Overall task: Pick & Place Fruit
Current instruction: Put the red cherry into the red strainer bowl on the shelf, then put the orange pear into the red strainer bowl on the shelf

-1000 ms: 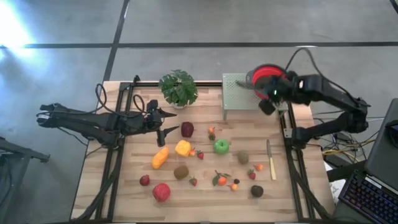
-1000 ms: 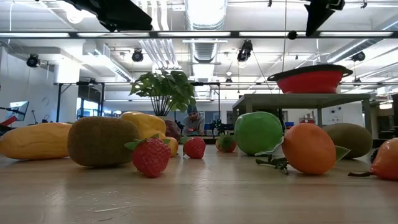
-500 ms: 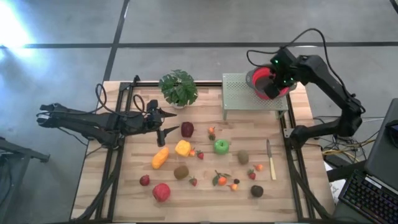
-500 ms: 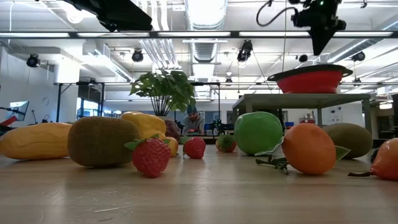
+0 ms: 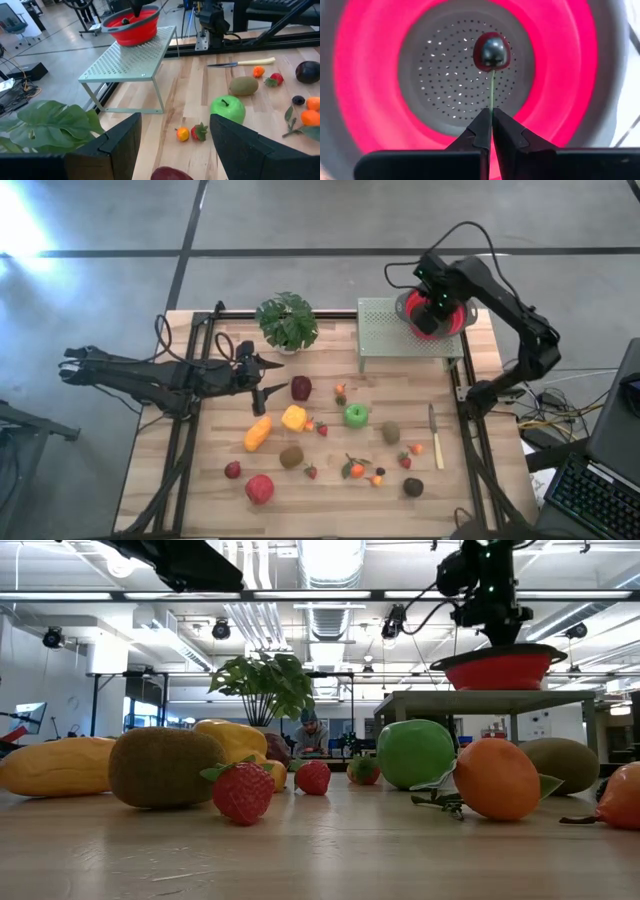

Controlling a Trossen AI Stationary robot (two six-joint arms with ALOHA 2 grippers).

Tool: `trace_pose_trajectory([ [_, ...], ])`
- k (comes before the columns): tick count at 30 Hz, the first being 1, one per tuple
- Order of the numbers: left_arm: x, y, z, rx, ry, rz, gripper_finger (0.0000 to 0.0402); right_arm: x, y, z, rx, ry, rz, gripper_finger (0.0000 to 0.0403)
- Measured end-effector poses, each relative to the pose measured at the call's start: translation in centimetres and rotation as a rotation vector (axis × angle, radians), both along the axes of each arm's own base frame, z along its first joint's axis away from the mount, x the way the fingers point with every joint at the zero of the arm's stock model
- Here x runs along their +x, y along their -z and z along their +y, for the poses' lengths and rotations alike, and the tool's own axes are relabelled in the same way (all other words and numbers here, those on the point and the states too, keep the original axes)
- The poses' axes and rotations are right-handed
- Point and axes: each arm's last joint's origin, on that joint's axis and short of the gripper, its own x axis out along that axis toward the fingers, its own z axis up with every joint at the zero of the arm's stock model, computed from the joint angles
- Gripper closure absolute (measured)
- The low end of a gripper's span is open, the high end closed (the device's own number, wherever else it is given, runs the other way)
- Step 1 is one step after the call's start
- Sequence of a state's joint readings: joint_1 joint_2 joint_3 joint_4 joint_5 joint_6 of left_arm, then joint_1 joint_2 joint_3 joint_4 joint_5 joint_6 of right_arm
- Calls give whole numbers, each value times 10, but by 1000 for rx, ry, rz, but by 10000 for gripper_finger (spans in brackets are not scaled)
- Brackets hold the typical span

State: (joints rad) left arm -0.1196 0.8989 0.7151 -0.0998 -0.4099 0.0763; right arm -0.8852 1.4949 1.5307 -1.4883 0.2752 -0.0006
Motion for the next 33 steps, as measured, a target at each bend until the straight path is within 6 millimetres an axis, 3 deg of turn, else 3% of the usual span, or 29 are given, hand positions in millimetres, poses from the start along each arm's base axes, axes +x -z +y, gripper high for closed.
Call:
trace_pose_trajectory([
  [11,0,1,0,1,0,7,161,-4,16,-22,77,53,22,395],
  [26,0,1,0,6,2,8,161,-6,16,-23,64,40,44,394],
  [33,0,1,0,7,2,8,161,-7,16,-22,63,37,47,351],
])
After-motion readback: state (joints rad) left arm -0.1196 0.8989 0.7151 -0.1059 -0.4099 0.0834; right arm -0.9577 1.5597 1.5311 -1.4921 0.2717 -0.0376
